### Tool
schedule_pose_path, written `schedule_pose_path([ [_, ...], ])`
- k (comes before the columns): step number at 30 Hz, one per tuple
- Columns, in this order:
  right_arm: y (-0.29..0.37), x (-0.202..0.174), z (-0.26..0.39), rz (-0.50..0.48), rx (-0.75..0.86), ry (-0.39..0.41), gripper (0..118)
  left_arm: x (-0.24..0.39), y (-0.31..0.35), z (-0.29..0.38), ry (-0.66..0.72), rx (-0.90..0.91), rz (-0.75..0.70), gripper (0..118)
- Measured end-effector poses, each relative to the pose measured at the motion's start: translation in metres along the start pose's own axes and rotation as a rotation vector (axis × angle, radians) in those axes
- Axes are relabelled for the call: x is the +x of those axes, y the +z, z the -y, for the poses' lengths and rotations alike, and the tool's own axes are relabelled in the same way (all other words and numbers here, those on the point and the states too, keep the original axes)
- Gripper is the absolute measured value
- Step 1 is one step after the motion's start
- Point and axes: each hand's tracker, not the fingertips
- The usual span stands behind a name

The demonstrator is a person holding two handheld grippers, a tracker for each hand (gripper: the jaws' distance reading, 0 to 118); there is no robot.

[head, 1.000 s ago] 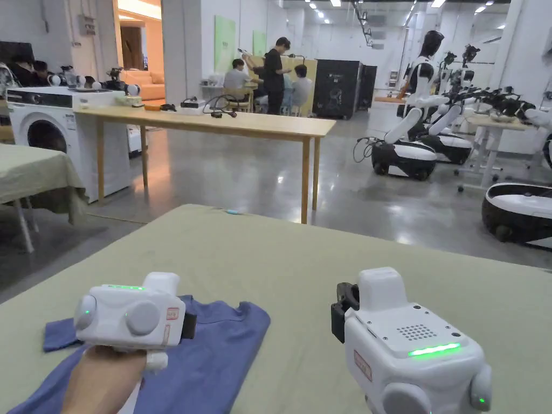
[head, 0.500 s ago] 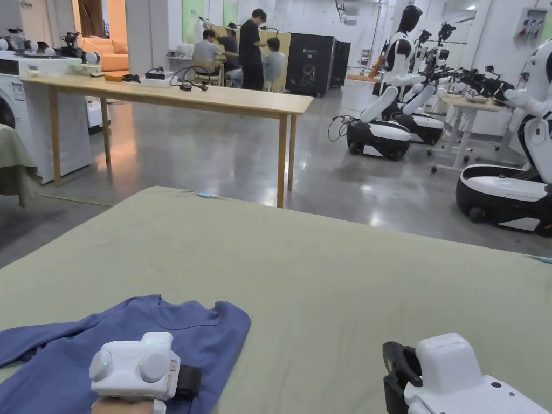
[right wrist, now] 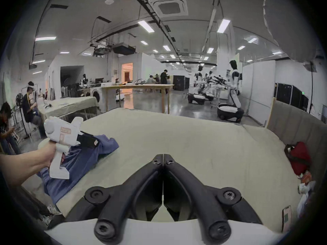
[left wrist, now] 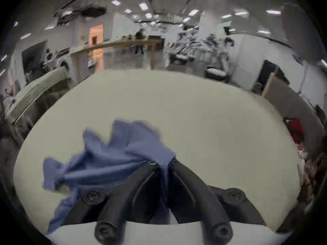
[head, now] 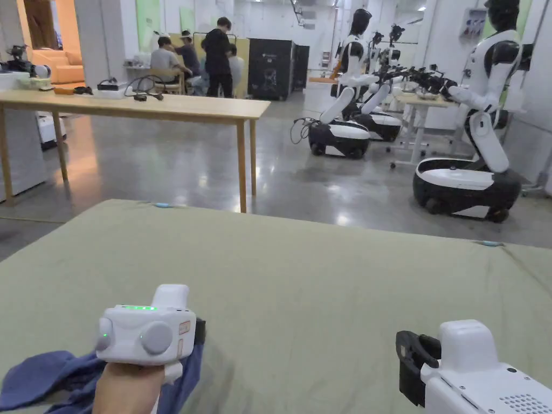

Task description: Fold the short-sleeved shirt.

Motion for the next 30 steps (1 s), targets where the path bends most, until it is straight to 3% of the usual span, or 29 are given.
schedule_pose_path([
  [6, 0.041, 0.057, -0.002, 0.106, 0.04, -0.035, 1, 0.153, -0.001, -0.052, -0.136, 0.073, 0.3, 3],
  [10, 0.063, 0.094, 0.001, 0.179, 0.048, -0.061, 1, 0.25, -0.028, -0.03, -0.246, -0.004, 0.446, 3],
  [14, 0.078, 0.125, 0.012, 0.238, 0.033, -0.063, 1, 0.323, -0.069, 0.032, -0.347, -0.141, 0.464, 3],
  [17, 0.085, 0.146, 0.024, 0.28, 0.013, -0.069, 1, 0.353, -0.104, 0.077, -0.422, -0.212, 0.397, 4],
  [18, 0.085, 0.152, 0.027, 0.288, 0.005, -0.07, 1, 0.357, -0.111, 0.088, -0.453, -0.201, 0.372, 8],
  [19, 0.086, 0.156, 0.031, 0.297, -0.006, -0.07, 1, 0.358, -0.117, 0.095, -0.462, -0.21, 0.35, 20],
  [20, 0.085, 0.161, 0.034, 0.299, -0.011, -0.071, 1, 0.358, -0.122, 0.097, -0.441, -0.227, 0.36, 67],
  [21, 0.086, 0.164, 0.036, 0.3, -0.013, -0.074, 1, 0.357, -0.121, 0.101, -0.407, -0.243, 0.372, 104],
  [22, 0.086, 0.166, 0.039, 0.301, -0.015, -0.08, 1, 0.353, -0.12, 0.1, -0.379, -0.235, 0.385, 118],
  [25, 0.083, 0.166, 0.042, 0.288, -0.018, -0.091, 1, 0.343, -0.1, 0.09, -0.381, -0.216, 0.399, 116],
  [30, 0.075, 0.151, 0.042, 0.241, 0.009, -0.089, 1, 0.294, 0.004, 0.069, -0.31, 0.07, 0.384, 117],
])
